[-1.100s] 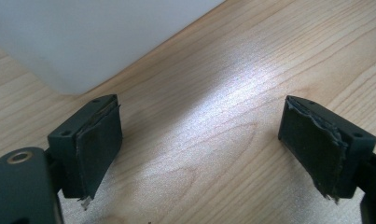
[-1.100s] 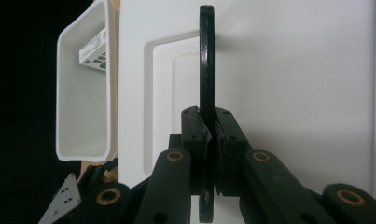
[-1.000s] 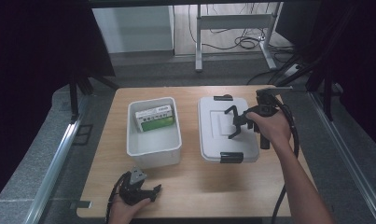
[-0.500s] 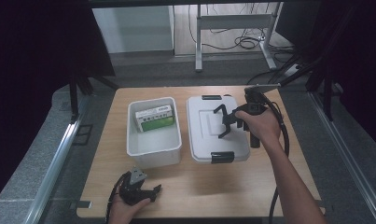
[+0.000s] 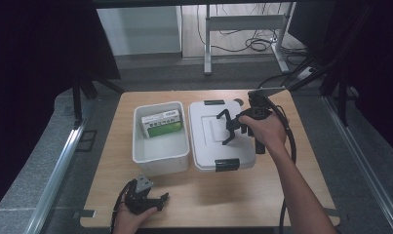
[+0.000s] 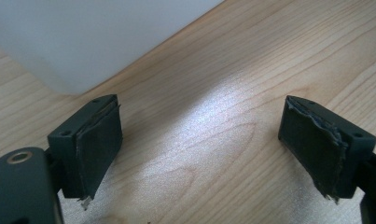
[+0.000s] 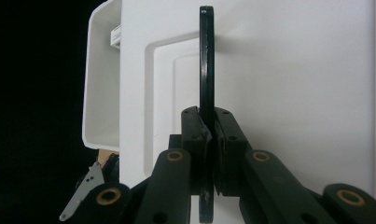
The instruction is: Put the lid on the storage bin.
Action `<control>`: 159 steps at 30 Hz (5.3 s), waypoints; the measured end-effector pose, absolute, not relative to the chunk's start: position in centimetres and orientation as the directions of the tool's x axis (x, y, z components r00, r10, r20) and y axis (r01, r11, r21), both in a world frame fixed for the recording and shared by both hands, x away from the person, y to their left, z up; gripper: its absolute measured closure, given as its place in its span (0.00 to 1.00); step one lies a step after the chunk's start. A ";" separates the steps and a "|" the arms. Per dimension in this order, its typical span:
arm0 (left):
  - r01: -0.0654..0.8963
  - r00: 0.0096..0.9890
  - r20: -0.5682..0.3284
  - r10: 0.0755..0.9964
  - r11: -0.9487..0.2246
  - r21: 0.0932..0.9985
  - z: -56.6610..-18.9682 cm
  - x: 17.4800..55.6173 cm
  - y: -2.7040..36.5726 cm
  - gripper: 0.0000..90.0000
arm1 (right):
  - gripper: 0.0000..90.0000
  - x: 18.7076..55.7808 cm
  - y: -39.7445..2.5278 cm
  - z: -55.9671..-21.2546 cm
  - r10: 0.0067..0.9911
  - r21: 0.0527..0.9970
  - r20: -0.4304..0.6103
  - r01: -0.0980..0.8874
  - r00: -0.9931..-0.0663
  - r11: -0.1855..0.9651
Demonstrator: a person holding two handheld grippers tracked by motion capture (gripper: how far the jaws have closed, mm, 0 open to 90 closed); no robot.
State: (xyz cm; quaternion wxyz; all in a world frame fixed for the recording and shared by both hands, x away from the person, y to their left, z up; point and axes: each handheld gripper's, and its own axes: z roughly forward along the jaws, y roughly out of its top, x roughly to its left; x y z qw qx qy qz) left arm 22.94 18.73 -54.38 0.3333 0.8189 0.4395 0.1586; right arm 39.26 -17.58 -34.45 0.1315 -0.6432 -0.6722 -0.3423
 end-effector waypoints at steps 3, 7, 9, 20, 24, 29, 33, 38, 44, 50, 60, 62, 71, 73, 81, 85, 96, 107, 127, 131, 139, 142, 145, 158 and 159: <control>0.614 0.564 -0.033 0.825 -0.392 0.685 -54.4 22.9 18.7 0.15 | 0.94 39.3 -17.1 -34.5 0.777 0.287 0.614 0.956 -0.141 -0.053; 0.614 0.564 -0.033 0.825 -0.392 0.685 -54.4 22.9 18.7 0.15 | 0.94 39.2 -16.8 -34.5 0.775 0.289 0.614 0.956 -0.147 -0.048; 0.614 0.564 -0.033 0.825 -0.392 0.685 -54.4 22.9 18.7 0.15 | 0.94 39.2 -16.6 -34.5 0.776 0.292 0.612 0.956 -0.153 -0.041; 0.614 0.564 -0.033 0.825 -0.392 0.685 -54.4 22.9 18.7 0.15 | 0.94 39.2 -15.5 -34.5 0.773 0.289 0.612 0.957 -0.168 -0.021; 0.614 0.563 -0.034 0.825 -0.391 0.685 -54.4 22.9 18.7 0.15 | 0.94 39.2 -15.1 -34.5 0.773 0.288 0.611 0.958 -0.172 -0.014; 0.614 0.564 -0.032 0.825 -0.393 0.684 -54.4 22.9 18.7 0.15 | 0.94 39.2 -14.7 -34.8 0.775 0.283 0.608 0.959 -0.175 -0.005; 0.614 0.564 -0.033 0.825 -0.392 0.685 -54.4 22.9 18.7 0.15 | 0.94 39.2 -14.5 -35.1 0.778 0.277 0.602 0.961 -0.178 0.006; 0.614 0.565 -0.032 0.824 -0.395 0.683 -54.4 22.9 18.7 0.15 | 0.93 39.2 -14.3 -35.5 0.778 0.270 0.603 0.963 -0.175 0.008; 0.614 0.565 -0.031 0.824 -0.395 0.684 -54.4 22.9 18.8 0.15 | 0.93 39.2 -14.2 -36.1 0.784 0.263 0.597 0.965 -0.172 0.011; 0.614 0.564 -0.032 0.825 -0.393 0.685 -54.4 22.9 18.7 0.15 | 0.93 39.2 -14.1 -36.9 0.785 0.252 0.596 0.968 -0.170 0.018; 0.614 0.564 -0.034 0.825 -0.392 0.686 -54.4 22.9 18.7 0.15 | 0.93 39.2 -13.7 -37.4 0.778 0.251 0.603 0.968 -0.177 0.026; 0.613 0.564 -0.034 0.825 -0.391 0.686 -54.4 22.9 18.7 0.15 | 0.93 39.2 -13.5 -37.4 0.776 0.253 0.605 0.967 -0.179 0.027; 0.614 0.564 -0.033 0.825 -0.392 0.685 -54.4 22.9 18.7 0.15 | 0.93 39.2 -13.0 -37.8 0.776 0.245 0.604 0.969 -0.182 0.036; 0.613 0.564 -0.034 0.825 -0.392 0.686 -54.4 22.9 18.7 0.15 | 0.93 39.2 -13.0 -37.9 0.777 0.243 0.603 0.969 -0.179 0.035; 0.614 0.564 -0.033 0.825 -0.393 0.685 -54.4 22.9 18.7 0.15 | 0.93 39.2 -13.3 -38.6 0.780 0.233 0.602 0.972 -0.172 0.035; 0.612 0.564 -0.033 0.825 -0.391 0.687 -54.4 22.9 18.7 0.15 | 0.93 39.3 -13.3 -38.9 0.775 0.226 0.610 0.974 -0.165 0.029; 0.613 0.565 -0.033 0.824 -0.393 0.685 -54.4 22.9 18.7 0.15 | 0.94 39.5 -12.9 -38.6 0.763 0.239 0.622 0.971 -0.174 0.027; 0.612 0.568 -0.033 0.823 -0.395 0.685 -54.4 22.9 18.7 0.15 | 0.94 39.6 -12.0 -37.6 0.755 0.250 0.628 0.968 -0.187 0.032; 0.609 0.573 -0.033 0.819 -0.399 0.685 -54.4 22.9 18.7 0.15 | 0.94 39.8 -10.9 -35.4 0.757 0.263 0.624 0.964 -0.193 0.029; 0.609 0.572 -0.034 0.820 -0.397 0.687 -54.4 22.9 18.7 0.15 | 0.94 39.8 -10.8 -34.6 0.757 0.270 0.624 0.963 -0.196 0.027; 0.609 0.572 -0.033 0.820 -0.397 0.687 -54.4 22.9 18.7 0.15 | 0.94 39.9 -10.0 -33.1 0.753 0.279 0.626 0.960 -0.203 0.027; 0.609 0.572 -0.034 0.820 -0.397 0.687 -54.4 22.9 18.7 0.15 | 0.94 40.0 -9.5 -32.8 0.755 0.284 0.621 0.958 -0.209 0.032; 0.609 0.572 -0.034 0.820 -0.396 0.688 -54.4 22.9 18.7 0.15 | 0.94 40.1 -8.9 -32.5 0.757 0.285 0.618 0.958 -0.211 0.034; 0.608 0.572 -0.037 0.819 -0.394 0.689 -54.4 22.9 18.6 0.15 | 0.94 40.9 -6.0 -31.8 0.754 0.274 0.620 0.960 -0.218 0.052; 0.608 0.573 -0.037 0.819 -0.394 0.689 -54.4 22.9 18.7 0.15 | 0.94 41.0 -5.8 -31.8 0.752 0.268 0.623 0.962 -0.214 0.052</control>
